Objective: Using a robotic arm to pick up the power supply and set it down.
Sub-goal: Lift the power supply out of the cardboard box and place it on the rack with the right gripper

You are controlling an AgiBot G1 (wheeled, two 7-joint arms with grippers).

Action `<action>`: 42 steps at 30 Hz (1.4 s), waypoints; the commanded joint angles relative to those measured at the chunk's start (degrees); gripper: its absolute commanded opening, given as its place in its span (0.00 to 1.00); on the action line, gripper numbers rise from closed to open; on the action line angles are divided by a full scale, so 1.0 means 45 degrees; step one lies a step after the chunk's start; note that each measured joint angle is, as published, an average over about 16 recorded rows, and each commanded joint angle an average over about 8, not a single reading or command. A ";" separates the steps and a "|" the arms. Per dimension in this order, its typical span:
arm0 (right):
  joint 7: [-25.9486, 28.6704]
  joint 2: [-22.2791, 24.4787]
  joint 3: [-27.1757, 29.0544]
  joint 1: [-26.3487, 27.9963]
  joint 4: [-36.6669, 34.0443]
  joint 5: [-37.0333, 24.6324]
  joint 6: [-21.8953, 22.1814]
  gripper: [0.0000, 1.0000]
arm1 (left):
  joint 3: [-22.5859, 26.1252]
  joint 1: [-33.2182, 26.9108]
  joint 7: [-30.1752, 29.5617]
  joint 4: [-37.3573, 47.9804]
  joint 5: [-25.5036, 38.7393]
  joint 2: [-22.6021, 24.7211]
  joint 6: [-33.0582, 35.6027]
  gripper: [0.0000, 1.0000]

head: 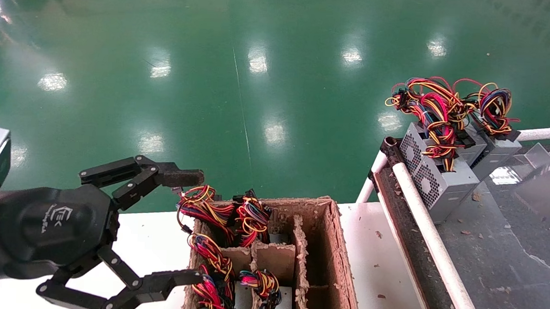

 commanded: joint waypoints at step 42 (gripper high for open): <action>0.1927 -0.3496 -0.4594 0.4994 0.1564 -0.5168 0.2030 0.00 | 0.0007 -0.0002 0.0003 0.0000 -0.0005 -0.0003 -0.0003 1.00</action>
